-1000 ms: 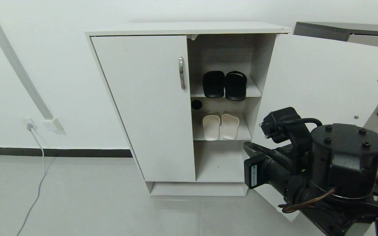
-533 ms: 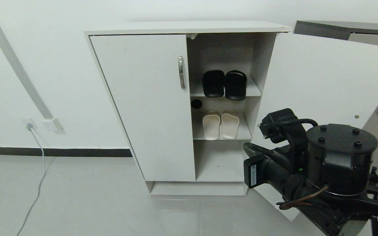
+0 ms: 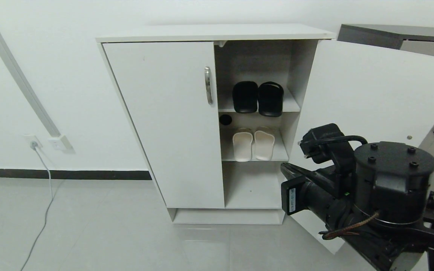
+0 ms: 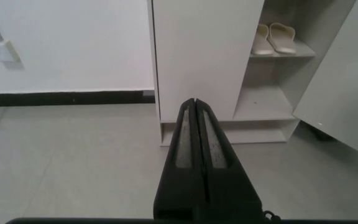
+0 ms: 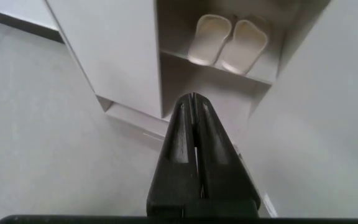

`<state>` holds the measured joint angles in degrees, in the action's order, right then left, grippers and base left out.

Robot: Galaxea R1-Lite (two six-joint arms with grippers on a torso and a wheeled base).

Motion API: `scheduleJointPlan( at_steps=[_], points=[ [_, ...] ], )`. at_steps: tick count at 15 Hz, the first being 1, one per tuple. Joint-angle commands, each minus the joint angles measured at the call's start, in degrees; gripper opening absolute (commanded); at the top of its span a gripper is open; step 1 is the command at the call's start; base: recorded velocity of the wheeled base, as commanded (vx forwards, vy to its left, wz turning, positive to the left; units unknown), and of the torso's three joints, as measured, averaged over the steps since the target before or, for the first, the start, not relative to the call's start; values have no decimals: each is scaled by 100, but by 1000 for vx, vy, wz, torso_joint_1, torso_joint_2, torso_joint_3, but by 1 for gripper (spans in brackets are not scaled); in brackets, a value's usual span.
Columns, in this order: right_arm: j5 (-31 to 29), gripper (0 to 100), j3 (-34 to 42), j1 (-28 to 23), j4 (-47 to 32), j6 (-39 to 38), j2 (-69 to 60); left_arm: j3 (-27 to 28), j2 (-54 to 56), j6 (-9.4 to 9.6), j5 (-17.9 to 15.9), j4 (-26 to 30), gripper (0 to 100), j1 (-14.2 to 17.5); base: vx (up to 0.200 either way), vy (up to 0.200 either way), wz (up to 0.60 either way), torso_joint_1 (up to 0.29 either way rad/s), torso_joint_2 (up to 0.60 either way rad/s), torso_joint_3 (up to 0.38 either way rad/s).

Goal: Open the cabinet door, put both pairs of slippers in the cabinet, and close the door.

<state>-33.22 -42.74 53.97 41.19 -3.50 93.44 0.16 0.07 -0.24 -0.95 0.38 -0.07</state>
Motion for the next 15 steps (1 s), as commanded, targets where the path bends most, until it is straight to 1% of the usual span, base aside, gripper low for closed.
scheduleJointPlan(
  at_steps=[1, 6, 15],
  points=[
    [0, 0, 3, 0, -15, -2, 25, 2, -7, -2, 7, -3, 0, -1, 0, 0, 0, 7, -124, -359],
    [0, 0, 3, 0, -15, 7, 25, 2, -7, -2, -2, -3, 0, -1, 0, 0, 0, 43, -499, -368],
    [0, 0, 20, 0, -23, 16, 25, 2, -7, -2, -2, -3, 0, -1, 0, 0, 0, 137, -467, -336]
  ],
)
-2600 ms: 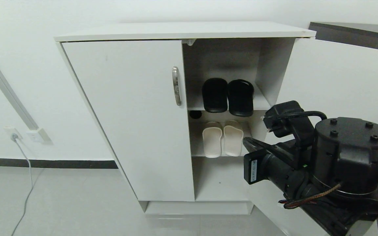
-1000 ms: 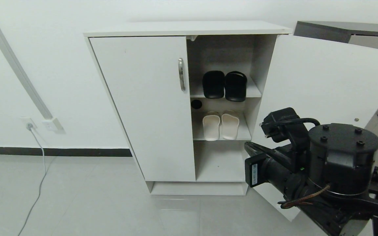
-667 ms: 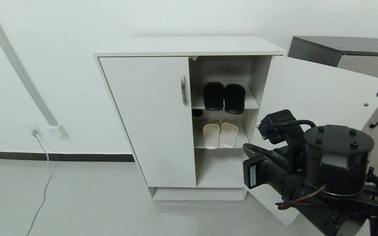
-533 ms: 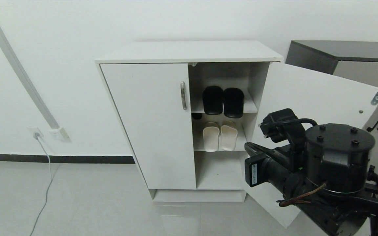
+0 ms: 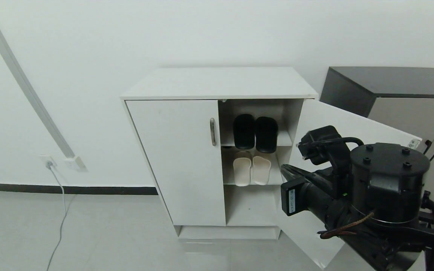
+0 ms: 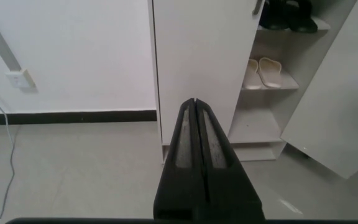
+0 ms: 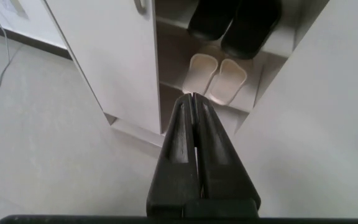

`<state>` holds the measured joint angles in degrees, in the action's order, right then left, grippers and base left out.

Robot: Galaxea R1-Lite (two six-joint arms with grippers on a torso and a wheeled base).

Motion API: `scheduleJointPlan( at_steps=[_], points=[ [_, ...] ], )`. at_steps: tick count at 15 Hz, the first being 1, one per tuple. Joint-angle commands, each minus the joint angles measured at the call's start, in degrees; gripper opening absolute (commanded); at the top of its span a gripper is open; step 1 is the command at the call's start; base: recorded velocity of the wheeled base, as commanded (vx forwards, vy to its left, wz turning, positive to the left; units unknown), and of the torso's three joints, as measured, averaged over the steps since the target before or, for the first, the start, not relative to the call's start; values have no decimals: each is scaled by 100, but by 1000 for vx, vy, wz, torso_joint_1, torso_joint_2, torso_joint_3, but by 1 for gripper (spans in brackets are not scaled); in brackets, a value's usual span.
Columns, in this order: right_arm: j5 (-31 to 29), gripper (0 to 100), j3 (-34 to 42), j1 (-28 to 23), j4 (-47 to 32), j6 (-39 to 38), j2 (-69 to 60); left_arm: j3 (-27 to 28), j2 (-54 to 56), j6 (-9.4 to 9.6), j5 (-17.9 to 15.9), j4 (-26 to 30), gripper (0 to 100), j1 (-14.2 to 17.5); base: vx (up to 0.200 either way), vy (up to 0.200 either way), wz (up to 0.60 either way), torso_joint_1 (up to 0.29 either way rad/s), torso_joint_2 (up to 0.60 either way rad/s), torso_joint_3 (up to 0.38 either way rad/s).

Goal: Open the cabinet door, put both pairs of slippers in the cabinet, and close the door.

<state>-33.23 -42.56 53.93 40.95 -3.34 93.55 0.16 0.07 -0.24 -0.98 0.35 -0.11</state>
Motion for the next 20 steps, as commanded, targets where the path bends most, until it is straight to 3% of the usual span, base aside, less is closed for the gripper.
scheduleJointPlan(
  at_steps=[1, 14, 20],
  points=[
    [1, 0, 2, 3, 1, 0, 14, 2, -7, -2, 1, 0, 0, 2, 0, 0, 0, 163, -496, -320],
    [1, 0, 46, -32, 1, 26, 58, 2, -7, -2, 1, 0, 0, 2, 0, 0, 0, 218, -535, -319],
    [54, 0, 99, -111, 10, 97, 84, 2, -7, -2, 1, 0, 0, 2, 0, 0, -100, 27, -60, -32]
  ],
)
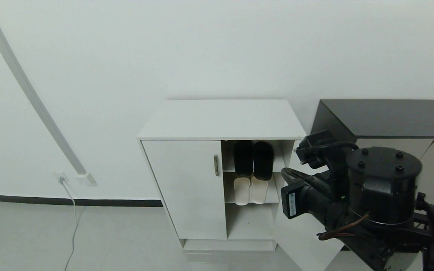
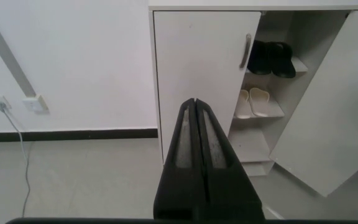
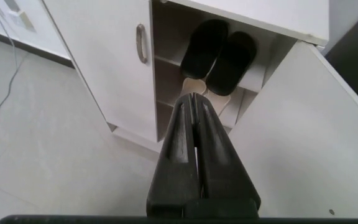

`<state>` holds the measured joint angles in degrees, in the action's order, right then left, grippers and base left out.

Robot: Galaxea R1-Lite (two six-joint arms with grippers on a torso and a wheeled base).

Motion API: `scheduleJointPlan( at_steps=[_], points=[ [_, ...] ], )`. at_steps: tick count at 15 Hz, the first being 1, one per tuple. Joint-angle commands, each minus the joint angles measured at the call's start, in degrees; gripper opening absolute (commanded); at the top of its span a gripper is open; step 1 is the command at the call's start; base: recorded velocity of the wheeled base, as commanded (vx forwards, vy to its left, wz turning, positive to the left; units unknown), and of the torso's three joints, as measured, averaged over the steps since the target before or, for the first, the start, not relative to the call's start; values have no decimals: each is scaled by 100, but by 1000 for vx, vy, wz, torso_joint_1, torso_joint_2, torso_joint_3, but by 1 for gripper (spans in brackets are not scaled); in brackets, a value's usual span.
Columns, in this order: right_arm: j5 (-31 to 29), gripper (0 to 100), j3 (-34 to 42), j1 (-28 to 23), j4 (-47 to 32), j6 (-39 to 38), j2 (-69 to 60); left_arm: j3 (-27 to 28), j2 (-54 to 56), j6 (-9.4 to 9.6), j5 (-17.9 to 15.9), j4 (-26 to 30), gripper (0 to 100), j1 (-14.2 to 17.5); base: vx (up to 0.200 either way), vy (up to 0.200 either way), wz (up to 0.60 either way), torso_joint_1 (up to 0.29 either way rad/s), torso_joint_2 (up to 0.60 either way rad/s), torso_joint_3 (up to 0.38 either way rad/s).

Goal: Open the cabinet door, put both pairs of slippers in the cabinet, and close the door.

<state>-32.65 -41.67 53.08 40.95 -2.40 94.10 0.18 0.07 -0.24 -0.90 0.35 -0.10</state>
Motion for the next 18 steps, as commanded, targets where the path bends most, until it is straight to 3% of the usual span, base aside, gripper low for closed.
scheduleJointPlan(
  at_steps=[1, 6, 12, 14, 16, 18],
  points=[
    [4, 0, 18, -34, 10, 12, 30, -1, -7, -2, 2, 0, 0, 1, 0, 0, -600, -2, 2, -2],
    [13, 0, 27, -87, 10, 20, 38, -1, -7, -2, 2, 0, 0, 1, 0, 0, -600, 5, -2, -3],
    [21, 0, 27, -113, 10, 20, 47, -1, -7, -2, 2, 0, 0, 1, 0, 0, 0, 0, 0, 0],
    [21, 0, 10, -184, 10, 29, 56, -1, -7, -2, -6, 0, 0, 1, -200, 0, 0, 2, 5, 2],
    [21, 0, -70, -351, 1, 29, 153, -1, -7, -2, -6, 0, 0, 1, -200, 0, 0, 15, 5, 0],
    [224, 0, -579, -957, -61, 3, 487, -1, -7, 7, -6, 0, 0, 1, 0, 0, 0, 0, 0, 0]
  ],
)
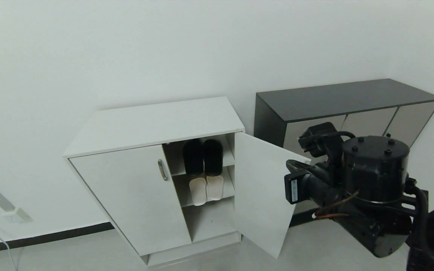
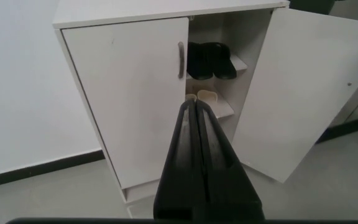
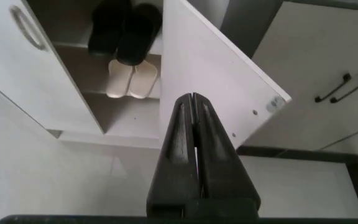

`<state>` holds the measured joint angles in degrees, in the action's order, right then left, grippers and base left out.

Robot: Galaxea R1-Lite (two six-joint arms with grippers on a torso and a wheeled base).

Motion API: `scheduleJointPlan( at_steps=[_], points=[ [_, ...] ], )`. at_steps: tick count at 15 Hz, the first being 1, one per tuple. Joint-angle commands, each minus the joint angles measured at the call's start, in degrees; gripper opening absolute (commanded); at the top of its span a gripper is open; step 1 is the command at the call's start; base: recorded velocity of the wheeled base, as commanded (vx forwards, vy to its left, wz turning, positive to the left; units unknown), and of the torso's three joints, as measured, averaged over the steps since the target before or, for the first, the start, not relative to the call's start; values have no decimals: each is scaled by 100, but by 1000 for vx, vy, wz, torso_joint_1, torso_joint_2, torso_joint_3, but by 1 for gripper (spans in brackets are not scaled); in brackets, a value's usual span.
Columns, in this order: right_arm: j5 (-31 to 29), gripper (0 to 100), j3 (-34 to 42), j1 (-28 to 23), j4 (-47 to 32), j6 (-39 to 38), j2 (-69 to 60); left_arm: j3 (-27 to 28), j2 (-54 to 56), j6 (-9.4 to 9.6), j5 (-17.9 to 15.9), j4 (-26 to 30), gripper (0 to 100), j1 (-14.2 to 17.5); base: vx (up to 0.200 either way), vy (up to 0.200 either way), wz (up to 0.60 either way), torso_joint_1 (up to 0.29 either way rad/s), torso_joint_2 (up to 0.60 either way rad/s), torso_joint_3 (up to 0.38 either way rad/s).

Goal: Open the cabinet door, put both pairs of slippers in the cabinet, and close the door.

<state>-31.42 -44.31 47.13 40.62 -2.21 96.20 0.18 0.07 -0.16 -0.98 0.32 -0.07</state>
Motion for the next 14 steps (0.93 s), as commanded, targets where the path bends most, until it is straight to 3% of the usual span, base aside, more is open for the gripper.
scheduleJointPlan(
  at_steps=[1, 3, 5, 8, 14],
  points=[
    [136, 0, -631, -635, -151, -43, 479, -1, -7, -2, 1, 3, 0, -1, 0, 0, 0, 0, 0, 0],
    [355, 0, -1290, -1092, -581, -87, 839, -1, -7, -2, 1, 3, 0, -1, 0, 0, 0, 0, 0, 0],
    [883, 0, -2582, -1698, -1583, -395, 1393, -1, -7, 7, 1, 3, 0, -1, 0, 0, 0, 0, 0, 0],
    [1445, 0, -3620, -2059, -2682, -948, 1859, -1, -7, -2, 1, 3, 0, -1, 0, 0, 0, 0, 0, 0],
    [1489, 0, -4050, -2375, -2770, -975, 2536, -1, -7, -2, 1, 3, 0, -1, 0, 0, 0, 0, 0, 0]
  ],
)
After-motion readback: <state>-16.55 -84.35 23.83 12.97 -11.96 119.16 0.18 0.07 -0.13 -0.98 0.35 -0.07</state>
